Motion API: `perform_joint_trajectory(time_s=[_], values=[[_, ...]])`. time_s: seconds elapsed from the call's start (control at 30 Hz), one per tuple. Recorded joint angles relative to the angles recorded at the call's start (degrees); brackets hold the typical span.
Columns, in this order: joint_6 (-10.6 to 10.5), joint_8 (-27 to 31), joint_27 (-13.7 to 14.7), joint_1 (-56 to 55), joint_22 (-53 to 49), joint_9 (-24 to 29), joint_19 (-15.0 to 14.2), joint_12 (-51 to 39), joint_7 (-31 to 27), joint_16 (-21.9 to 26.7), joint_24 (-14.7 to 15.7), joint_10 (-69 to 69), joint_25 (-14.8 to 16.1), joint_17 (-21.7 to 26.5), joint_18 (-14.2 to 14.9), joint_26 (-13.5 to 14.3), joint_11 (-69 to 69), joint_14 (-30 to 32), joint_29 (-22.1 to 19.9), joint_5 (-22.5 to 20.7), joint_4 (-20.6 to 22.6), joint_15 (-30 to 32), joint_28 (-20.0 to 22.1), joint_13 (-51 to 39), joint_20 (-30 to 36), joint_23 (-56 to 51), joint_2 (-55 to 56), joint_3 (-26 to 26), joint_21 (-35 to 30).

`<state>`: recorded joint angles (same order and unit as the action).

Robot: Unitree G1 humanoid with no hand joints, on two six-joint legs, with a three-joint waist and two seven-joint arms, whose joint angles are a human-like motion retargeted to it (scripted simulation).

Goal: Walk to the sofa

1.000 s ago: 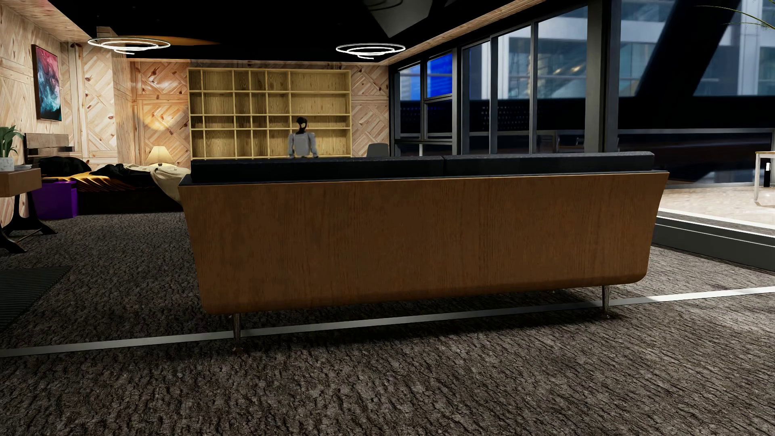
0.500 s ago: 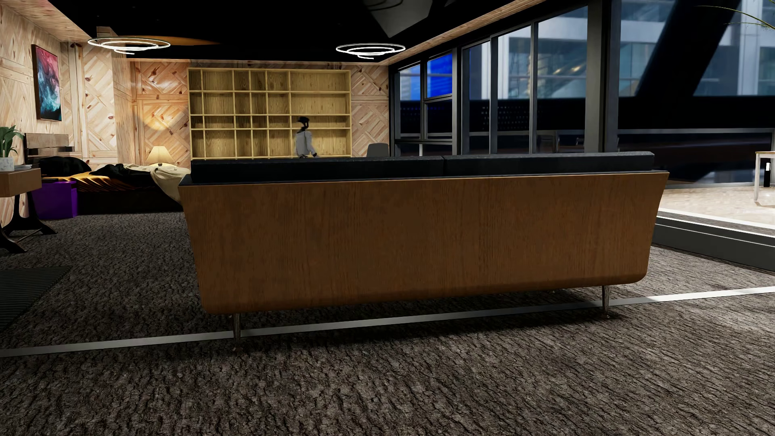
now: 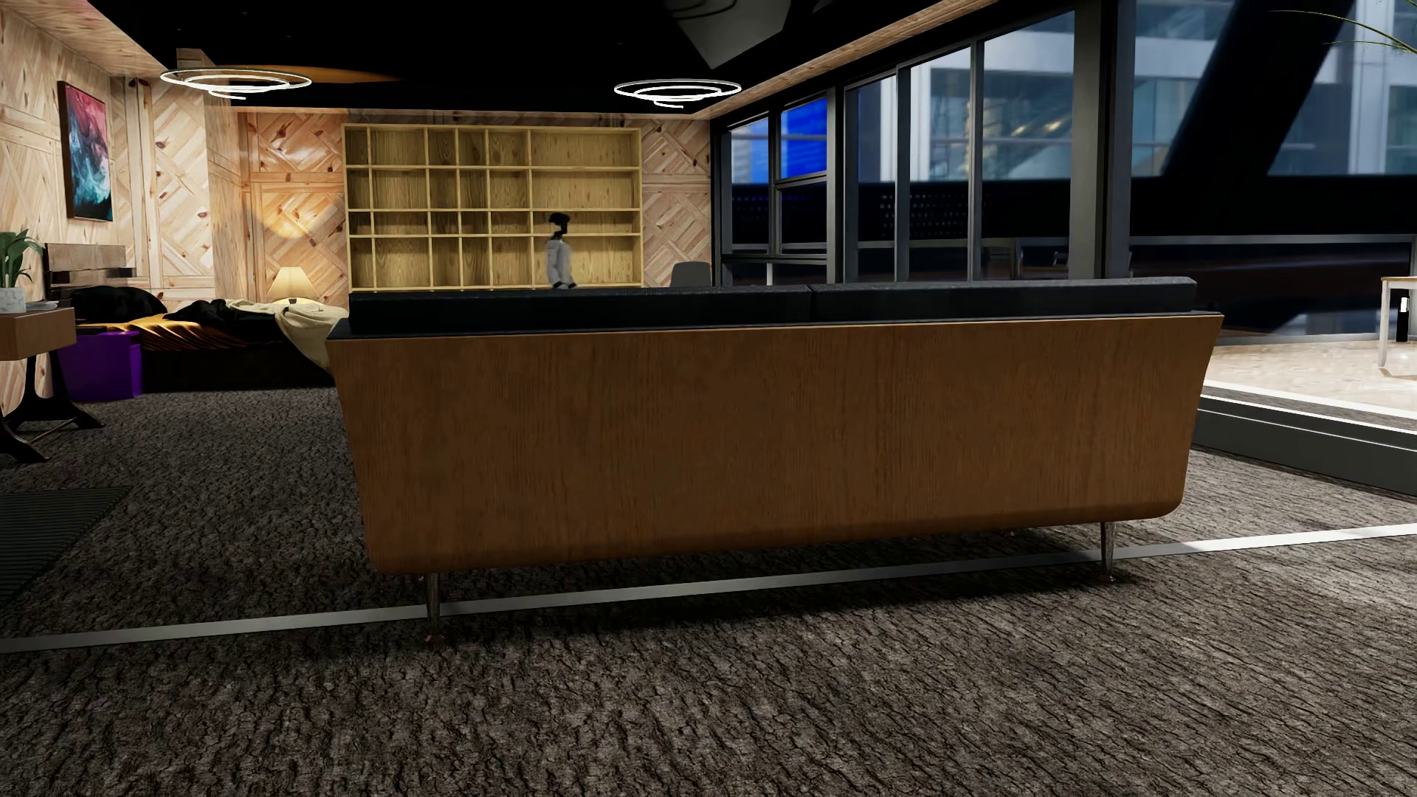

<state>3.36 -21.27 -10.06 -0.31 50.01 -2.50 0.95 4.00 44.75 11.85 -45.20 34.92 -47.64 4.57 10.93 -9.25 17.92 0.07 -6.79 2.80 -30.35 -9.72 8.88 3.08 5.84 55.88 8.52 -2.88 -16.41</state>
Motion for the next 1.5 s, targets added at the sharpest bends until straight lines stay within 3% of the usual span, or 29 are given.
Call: perform_joint_trajectory(time_s=[0.07,0.1,0.13,0.23,0.3,0.37,0.4,0.43,0.5,0.6,0.67,0.7,0.73,0.8,0.83,0.87,0.9,0.93,0.97,1.0,1.03,1.1,1.13,1.17,1.23,1.33,1.37,1.43,1.5], values=[[-2.22,3.62,-0.59,-2.74,-2.7,1.52,1.94,-0.27,-1.89,0.63,0.86,12.67,-1.14,-1.4,-8.52,0.88,2.16,-1.69,0.15,-6.16,-9.81,-2.01,0.28,-1.06,-0.15,2.32,-0.18,0.25,-0.97],[-3.32,6.25,-0.47,-6.0,-4.26,2.3,2.8,-0.06,-7.3,0.46,1.27,17.15,-1.43,-1.56,-10.22,1.23,2.48,-5.16,0.04,-9.11,-10.89,-2.43,0.69,-1.59,-0.35,2.88,-0.83,0.85,-1.18],[-4.16,9.32,-0.68,-9.98,-5.6,2.89,3.52,0.4,-14.7,-0.13,1.68,19.91,-1.15,-1.68,-8.51,1.46,2.91,-7.27,-0.18,-11.45,-8.76,-2.71,1.23,-2.07,-0.68,3.2,-1.44,1.53,-0.72],[-5.66,18.65,-0.86,-17.1,-7.58,3.56,4.99,2.03,-27.6,-2.54,2.38,17.4,5.88,-2.99,-8.93,2.46,4.16,-11.19,1.79,-15.46,2.2,-3.0,0.18,-1.61,-0.51,-1.44,-2.79,2.59,7.43],[-5.99,24.69,3.89,-21.52,-7.78,3.96,5.76,1.84,-38.13,-3.29,0.53,11.84,9.61,-3.15,-9.06,3.08,4.05,-12.61,2.04,-17.08,13.31,-2.91,-1.79,0.11,1.17,-9.68,-4.3,3.09,12.25],[-5.99,30.26,11.13,-24.9,-7.53,4.38,6.57,2.01,-48.55,-3.87,-1.02,5.04,6.86,-2.63,-7.39,2.78,3.45,-10.97,-7.18,-18.09,24.61,-2.7,-2.7,1.22,2.48,-17.75,-6.08,2.99,13.16],[-6.0,32.61,14.27,-26.37,-7.21,4.6,7.03,2.37,-49.43,-3.89,-1.5,1.09,6.11,-3.01,-7.47,2.71,3.13,-8.7,-13.0,-18.57,27.41,-2.58,-2.99,1.58,2.99,-20.73,-6.87,2.63,13.72],[-6.01,34.65,16.26,-27.76,-7.14,4.81,7.55,2.96,-47.46,-3.41,-1.68,-3.24,6.42,-3.71,-6.85,2.68,2.76,-6.21,-16.33,-19.07,28.56,-2.43,-3.43,1.47,3.8,-22.63,-7.61,2.16,14.01],[-5.9,38.01,17.93,-29.14,-6.33,5.09,8.69,3.72,-44.26,-2.37,-1.92,-13.77,6.97,-4.05,-3.42,2.48,1.84,-1.68,-15.3,-19.99,30.65,-1.98,-4.12,0.89,5.24,-24.7,-9.37,1.4,13.17],[-5.21,41.28,18.34,-28.88,-4.34,5.57,11.0,3.69,-49.89,-1.29,-2.12,-24.98,4.47,-3.07,1.56,1.17,1.23,0.93,-14.64,-20.82,34.37,-1.69,-4.56,0.17,6.05,-24.72,-12.75,1.16,10.54],[-4.64,42.72,17.4,-28.69,-3.49,5.63,12.56,3.75,-52.13,-1.33,-1.73,-20.12,2.61,-2.52,-0.78,-0.09,1.52,1.97,-17.5,-21.35,34.92,-1.59,-3.76,0.15,4.76,-20.64,-15.55,1.43,8.84],[-4.14,42.99,15.66,-27.57,-3.27,5.35,13.02,3.99,-51.11,-1.91,-1.21,-20.06,2.98,-2.42,-4.15,-0.57,1.53,4.24,-15.39,-20.93,34.9,-0.28,-2.9,0.24,3.52,-16.96,-16.82,1.6,8.49],[-3.32,42.31,12.61,-25.73,-3.08,4.91,13.2,4.28,-49.13,-2.67,-0.57,-20.62,3.86,-2.34,-5.32,-0.9,2.42,6.69,-10.68,-20.28,34.61,1.8,-1.87,0.32,2.13,-12.52,-17.96,1.76,8.52],[-0.84,40.15,4.57,-22.83,-1.87,3.88,13.53,4.16,-46.91,-4.36,0.51,-21.02,1.66,-1.01,-4.83,-0.9,6.85,5.62,-0.59,-19.12,35.52,8.75,-0.18,0.96,-0.21,-3.87,-17.79,2.2,6.25],[0.4,38.7,2.75,-21.56,-0.61,3.43,11.85,3.98,-46.22,-4.75,0.6,-20.61,-2.24,0.59,-4.67,-0.05,10.56,3.79,4.63,-18.55,36.21,13.78,0.12,1.1,-1.26,0.28,-16.55,2.69,2.26],[1.36,37.89,3.38,-20.76,0.47,3.13,4.35,3.39,-45.09,-5.33,0.41,-19.44,-6.91,1.96,-5.93,0.54,16.21,1.8,9.57,-18.06,36.73,17.93,0.15,1.24,-2.17,4.06,-14.18,3.4,-3.0],[2.03,37.37,5.88,-20.55,0.83,3.0,-8.12,3.05,-43.25,-6.17,0.35,-17.28,-10.57,3.9,-7.58,1.25,23.36,-0.55,14.56,-17.41,37.02,20.8,0.56,0.86,-3.29,6.44,-10.94,4.29,-7.33],[2.47,32.61,8.6,-20.74,0.62,3.04,-14.84,2.95,-40.41,-7.55,0.7,-14.41,-12.22,6.3,-9.02,2.18,31.94,-3.32,18.76,-15.76,36.82,24.06,1.7,0.2,-4.72,7.23,-6.47,5.69,-9.47],[2.87,27.57,10.28,-20.24,0.24,3.2,-15.14,2.99,-37.34,-9.08,1.3,-12.26,-11.74,8.56,-10.25,3.3,40.5,-5.89,21.29,-12.42,36.32,25.08,3.25,-0.49,-6.16,6.58,-1.31,7.06,-9.01],[3.28,27.66,10.15,-18.66,0.11,3.42,-15.2,3.01,-34.87,-10.27,1.66,-11.44,-9.57,10.06,-11.22,4.35,47.09,-8.02,21.05,-9.79,36.03,20.39,4.55,-0.99,-7.1,4.84,3.14,7.66,-5.96],[3.68,28.45,8.16,-16.71,0.4,3.71,-15.28,2.89,-32.72,-11.13,1.42,-10.98,-6.23,10.52,-11.92,5.1,51.6,-10.0,17.35,-6.33,36.1,16.73,5.16,-1.15,-7.17,2.17,7.56,7.66,-0.55],[4.28,27.42,3.96,-12.5,1.19,4.2,-9.4,2.42,-29.52,-11.28,-0.4,-10.51,2.09,7.78,-12.58,6.25,53.95,-13.78,2.7,-1.08,36.31,10.02,4.08,-0.63,-5.21,-5.95,15.72,6.64,12.38],[4.35,27.61,3.71,-10.37,1.28,4.35,-6.84,1.99,-28.44,-10.76,-1.36,-10.39,5.13,5.91,-12.58,7.16,51.83,-15.62,-3.68,-0.42,36.31,6.43,2.97,-0.18,-3.77,-10.27,19.35,5.82,15.84],[4.24,27.72,4.31,-8.18,0.38,4.44,-5.64,0.89,-27.56,-10.44,-2.11,-10.48,6.47,5.05,-12.45,7.1,47.42,-17.35,-6.88,-0.1,36.22,3.6,1.51,0.02,-2.19,-13.66,22.27,4.98,16.39],[3.54,27.14,6.09,-3.5,-1.91,4.4,-3.05,-0.44,-26.52,-9.1,-2.59,-12.09,5.57,5.03,-11.88,7.51,32.74,-19.89,-6.59,0.07,35.71,0.97,0.58,0.6,-0.02,-18.51,25.73,3.14,13.43],[1.61,29.54,8.34,3.42,-4.01,3.97,-1.66,-3.08,-27.06,-6.53,-2.18,-16.76,3.62,4.22,-10.91,7.62,2.87,-21.77,-3.68,-1.54,34.94,12.33,0.19,3.76,2.37,-21.43,25.77,0.28,11.5],[0.93,30.85,8.27,5.78,-4.12,3.92,-3.33,-4.34,-27.69,-5.51,-2.27,-17.89,2.52,3.25,-10.48,7.28,-3.96,-22.25,-3.99,-1.91,34.62,11.56,-0.34,5.4,3.54,-21.15,25.05,-0.48,12.19],[-0.27,29.85,6.12,10.11,-4.57,4.12,-6.52,-6.28,-29.23,-3.99,-2.8,-17.47,2.01,0.24,-8.88,5.87,-0.37,-22.77,-6.36,-2.48,33.09,16.26,-0.94,7.67,4.83,-16.83,25.28,-1.55,15.09],[-1.94,28.16,1.52,13.64,-6.71,4.49,-3.54,-4.51,-30.61,-3.4,-1.39,-13.46,1.26,-1.82,-7.92,4.25,9.09,-18.91,-6.9,-5.12,30.11,14.69,1.17,7.7,2.59,-6.13,24.78,-2.23,17.12]])
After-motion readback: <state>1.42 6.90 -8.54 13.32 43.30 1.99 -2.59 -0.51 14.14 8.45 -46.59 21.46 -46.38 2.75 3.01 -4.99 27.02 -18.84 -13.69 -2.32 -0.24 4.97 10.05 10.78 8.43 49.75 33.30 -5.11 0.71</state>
